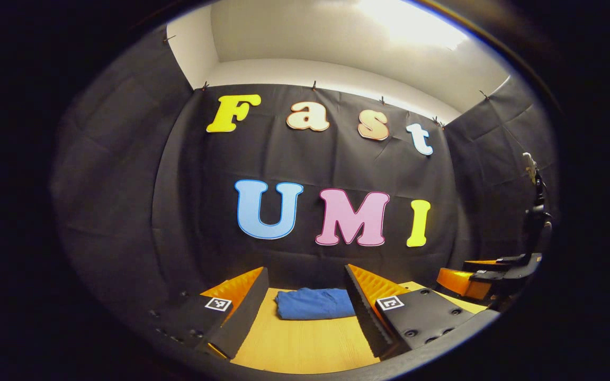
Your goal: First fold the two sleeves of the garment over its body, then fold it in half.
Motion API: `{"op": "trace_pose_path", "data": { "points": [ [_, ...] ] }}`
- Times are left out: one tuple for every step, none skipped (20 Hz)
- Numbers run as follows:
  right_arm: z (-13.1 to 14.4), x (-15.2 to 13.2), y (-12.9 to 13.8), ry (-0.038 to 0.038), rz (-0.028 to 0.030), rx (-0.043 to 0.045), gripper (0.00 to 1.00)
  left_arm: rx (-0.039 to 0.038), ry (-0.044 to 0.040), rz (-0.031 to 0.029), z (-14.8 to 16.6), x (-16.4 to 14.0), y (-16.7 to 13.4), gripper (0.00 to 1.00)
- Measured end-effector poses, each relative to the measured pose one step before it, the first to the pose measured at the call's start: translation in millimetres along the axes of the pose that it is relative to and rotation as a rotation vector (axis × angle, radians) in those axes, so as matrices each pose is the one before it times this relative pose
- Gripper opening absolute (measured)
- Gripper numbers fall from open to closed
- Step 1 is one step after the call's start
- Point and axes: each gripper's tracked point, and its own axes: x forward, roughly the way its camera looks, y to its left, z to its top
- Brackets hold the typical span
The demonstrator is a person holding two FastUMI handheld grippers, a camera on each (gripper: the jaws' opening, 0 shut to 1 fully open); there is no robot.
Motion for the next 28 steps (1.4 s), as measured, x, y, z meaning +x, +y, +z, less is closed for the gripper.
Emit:
{"op": "trace_pose_path", "data": {
  "points": [
    [-1.12,-0.24,-0.09,0.00269,-0.00198,-0.00495,0.95,-0.00358,0.00105,-0.00067,0.35,0.08,1.27,0.80],
    [-1.97,-1.76,2.07,0.00400,0.00330,-0.00127,0.95,0.00456,0.00236,0.00070,-0.57,0.24,0.59,0.81],
    [-0.03,-1.57,1.89,-0.00127,0.00197,-0.00544,0.95,0.00717,0.00435,-0.00502,-2.03,-0.05,-1.16,0.81],
    [-0.23,-1.05,0.86,0.00150,-0.00159,-0.00701,0.95,0.00882,0.00342,-0.00928,0.26,-1.70,-0.98,0.81],
    [-0.86,-1.80,-0.85,-0.00153,-0.00247,-0.00733,0.95,0.00822,-0.00089,-0.00292,1.05,-0.48,1.33,0.81],
    [0.66,-1.31,0.90,-0.00449,-0.00032,-0.00191,0.95,0.00858,-0.00367,-0.00660,1.09,-0.60,-0.93,0.81],
    [1.02,-2.01,1.03,-0.00568,0.00175,0.00439,0.95,0.01000,-0.00397,-0.00788,-0.95,-0.46,-0.75,0.81],
    [-0.87,-1.30,1.43,-0.00253,-0.00153,0.00453,0.95,0.01217,0.00769,-0.00974,-2.45,-1.40,-0.53,0.81],
    [-1.44,-1.04,-1.84,0.00031,-0.00525,0.00259,0.95,0.01553,0.02079,-0.02052,-4.02,-1.67,-0.32,0.81],
    [-1.24,-1.66,-1.03,-0.00115,-0.00578,0.00126,0.95,0.01506,0.00811,-0.01602,-1.43,-1.53,0.47,0.82],
    [-1.25,-1.17,-0.91,0.00108,-0.00645,-0.00120,0.95,0.01648,0.00461,-0.00867,-1.00,-0.44,1.41,0.81],
    [-2.58,-1.56,-0.85,0.00692,-0.00247,-0.00209,0.95,0.01174,0.00281,-0.00339,-1.03,0.81,0.68,0.81],
    [-2.20,-1.32,-1.06,0.00674,-0.00143,-0.00209,0.95,0.00472,0.00608,-0.00665,-1.13,2.27,-0.19,0.81],
    [-0.16,0.72,-1.94,0.00159,-0.00368,-0.00093,0.95,-0.00307,0.00428,-0.00419,0.95,2.82,-0.03,0.81],
    [0.43,0.11,-0.69,0.00002,-0.00269,0.00154,0.95,-0.00546,-0.00199,-0.00140,-1.27,-1.90,0.91,0.83],
    [0.26,0.52,0.43,-0.00054,-0.00164,0.00241,0.95,-0.00796,-0.00502,0.00141,1.94,-0.77,-0.10,0.82],
    [-0.69,1.90,-0.01,0.00152,-0.00136,0.00182,0.95,-0.00866,-0.00366,-0.00479,1.42,-1.56,-0.92,0.81],
    [-2.98,1.85,1.22,0.00573,0.00079,0.00416,0.95,-0.00580,0.00059,-0.00488,0.33,-0.31,0.04,0.81],
    [-1.66,0.41,2.53,0.00431,0.00367,0.00509,0.95,0.00054,0.00090,-0.00264,0.29,-0.52,0.16,0.81],
    [-0.59,1.51,2.39,0.00338,0.00479,0.00444,0.95,0.00426,0.00151,-0.00017,-0.36,-0.40,0.68,0.81],
    [-0.01,1.61,1.81,0.00022,0.00477,-0.00014,0.95,0.00402,0.00523,0.00217,-2.04,0.99,0.03,0.81],
    [0.06,0.73,1.30,-0.00007,0.00412,-0.00458,0.95,-0.00149,0.00785,0.00339,-1.15,0.77,0.28,0.81],
    [-1.47,1.24,0.97,0.00098,0.00419,-0.00691,0.95,-0.00654,0.01038,-0.00065,-2.81,1.35,-0.51,0.81],
    [-1.36,0.88,1.63,0.00154,0.00443,-0.00434,0.95,-0.01129,0.01092,0.00137,-1.91,0.70,0.39,0.81],
    [-1.46,1.09,0.85,0.00258,0.00399,-0.00043,0.95,-0.00768,0.00573,0.00315,-1.34,0.54,0.82,0.81],
    [-1.75,0.07,1.89,0.00629,0.00228,-0.00042,0.95,-0.01018,0.00544,0.00551,-0.68,0.94,1.39,0.81],
    [-2.16,1.69,0.78,0.00611,0.00410,0.00282,0.95,-0.00825,0.00407,0.00214,-1.95,0.43,1.34,0.81],
    [0.18,1.44,2.62,0.00395,0.00524,0.00612,0.95,-0.00559,0.00355,0.00193,-0.70,0.12,0.87,0.81]
  ]
}}
